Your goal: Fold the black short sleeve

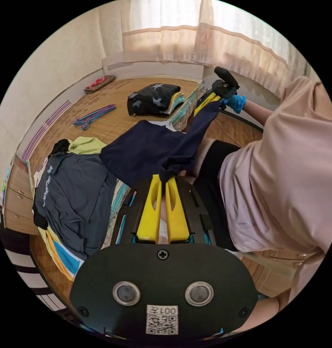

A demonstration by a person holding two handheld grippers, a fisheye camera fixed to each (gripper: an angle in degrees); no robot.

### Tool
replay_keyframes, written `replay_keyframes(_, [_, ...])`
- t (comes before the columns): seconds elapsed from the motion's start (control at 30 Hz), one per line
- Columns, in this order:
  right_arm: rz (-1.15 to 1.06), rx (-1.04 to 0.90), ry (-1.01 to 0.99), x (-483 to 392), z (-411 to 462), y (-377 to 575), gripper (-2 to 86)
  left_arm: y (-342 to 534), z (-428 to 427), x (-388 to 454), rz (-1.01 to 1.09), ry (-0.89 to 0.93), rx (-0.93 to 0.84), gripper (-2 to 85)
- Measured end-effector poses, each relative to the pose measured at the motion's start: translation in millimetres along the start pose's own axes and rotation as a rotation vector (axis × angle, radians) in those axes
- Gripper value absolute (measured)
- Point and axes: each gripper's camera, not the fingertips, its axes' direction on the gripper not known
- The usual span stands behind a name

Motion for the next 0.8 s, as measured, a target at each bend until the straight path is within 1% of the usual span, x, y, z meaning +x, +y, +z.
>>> replay_keyframes(0.07, [0.051, 0.052, -0.021, 25.5, -0.9, -3.3, 3.2, -6.1, 4.6, -24.1, -0.054, -0.001, 0.022, -1.5])
replay_keyframes(0.2, [0.120, 0.118, -0.065, 65.9, 2.3, -5.5, 2.6, -17.8, 20.1, -58.5, -0.095, -0.027, 0.042, -1.5])
replay_keyframes(0.43, [0.231, 0.051, -0.060, 138.5, 48.4, -22.7, 1.8, -53.8, 76.9, -143.9, -0.260, 0.012, 0.088, -1.5])
replay_keyframes(0.53, [0.303, 0.034, -0.044, 164.7, 76.5, -28.6, 1.5, -66.0, 113.5, -176.5, -0.335, 0.006, 0.044, -1.5])
replay_keyframes(0.6, [0.411, -0.025, 0.001, 182.1, 102.2, -29.1, 1.3, -69.6, 141.5, -192.8, -0.410, 0.009, 0.010, -1.5])
replay_keyframes(0.67, [0.508, -0.135, 0.135, 195.5, 136.2, -25.7, 1.4, -68.1, 177.9, -208.5, -0.514, -0.074, -0.031, -1.3])
replay_keyframes(0.73, [0.521, -0.179, 0.156, 196.9, 151.0, -22.8, 1.8, -64.3, 198.1, -219.2, -0.585, -0.085, -0.050, -1.0])
replay_keyframes(0.8, [0.516, -0.149, 0.121, 192.2, 153.1, -20.5, 2.5, -61.8, 205.5, -224.4, -0.614, -0.071, -0.033, -0.8])
